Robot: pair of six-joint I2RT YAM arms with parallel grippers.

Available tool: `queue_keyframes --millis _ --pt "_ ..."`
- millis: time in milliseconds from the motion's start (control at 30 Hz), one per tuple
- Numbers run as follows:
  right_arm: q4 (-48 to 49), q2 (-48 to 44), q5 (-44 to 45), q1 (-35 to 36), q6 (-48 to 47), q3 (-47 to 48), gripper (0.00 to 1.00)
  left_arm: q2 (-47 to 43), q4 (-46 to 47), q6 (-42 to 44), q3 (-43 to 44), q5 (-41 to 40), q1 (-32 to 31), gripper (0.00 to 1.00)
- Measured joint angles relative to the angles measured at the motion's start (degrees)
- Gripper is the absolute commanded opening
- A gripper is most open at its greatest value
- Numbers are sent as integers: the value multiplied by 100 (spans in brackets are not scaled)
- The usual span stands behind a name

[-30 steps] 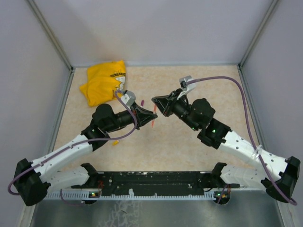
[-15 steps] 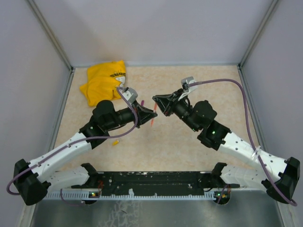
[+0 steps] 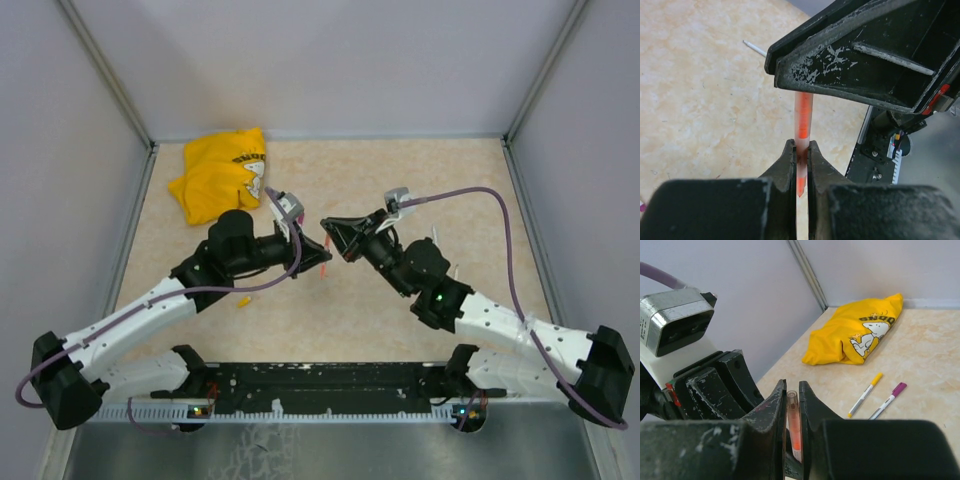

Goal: Insert the pens into the pen caps
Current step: Insert the pen cap onto the pen.

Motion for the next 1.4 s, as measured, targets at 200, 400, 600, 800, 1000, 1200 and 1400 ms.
queue_keyframes --millis 200,400,600,800,1000,1200,1400 --pt "280 70 98 98 142 -267 0 131 -223 0 17 83 -13 0" --pt "562 203 39 116 146 -413 0 286 -337 -13 103 103 -15 0" --pt "479 127 74 151 138 -431 0 308 -367 -48 105 164 -26 0" --pt "-157 -221 308 256 33 -229 0 308 -162 -74 107 291 -90 0" --pt "-1152 -363 573 348 -350 570 0 297 315 -90 212 400 -90 0" --pt "-1845 -568 721 417 -660 1167 15 295 686 -118 382 640 -90 0" --pt "-2247 -964 601 562 -765 1215 31 319 1191 -114 597 643 4 0"
